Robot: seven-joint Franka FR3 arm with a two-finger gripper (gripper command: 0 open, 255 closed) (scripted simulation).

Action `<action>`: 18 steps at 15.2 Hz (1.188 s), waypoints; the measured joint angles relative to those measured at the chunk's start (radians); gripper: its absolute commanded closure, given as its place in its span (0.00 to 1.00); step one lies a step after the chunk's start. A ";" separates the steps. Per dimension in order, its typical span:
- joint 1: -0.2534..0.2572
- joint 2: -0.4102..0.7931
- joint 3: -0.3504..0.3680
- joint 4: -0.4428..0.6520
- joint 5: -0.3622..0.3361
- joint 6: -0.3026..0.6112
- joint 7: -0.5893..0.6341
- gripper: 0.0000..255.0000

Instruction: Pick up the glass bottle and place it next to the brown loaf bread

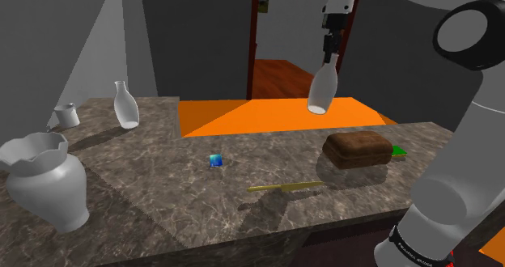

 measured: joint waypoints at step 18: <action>0.002 -0.076 0.001 -0.342 -0.006 0.266 0.007 1.00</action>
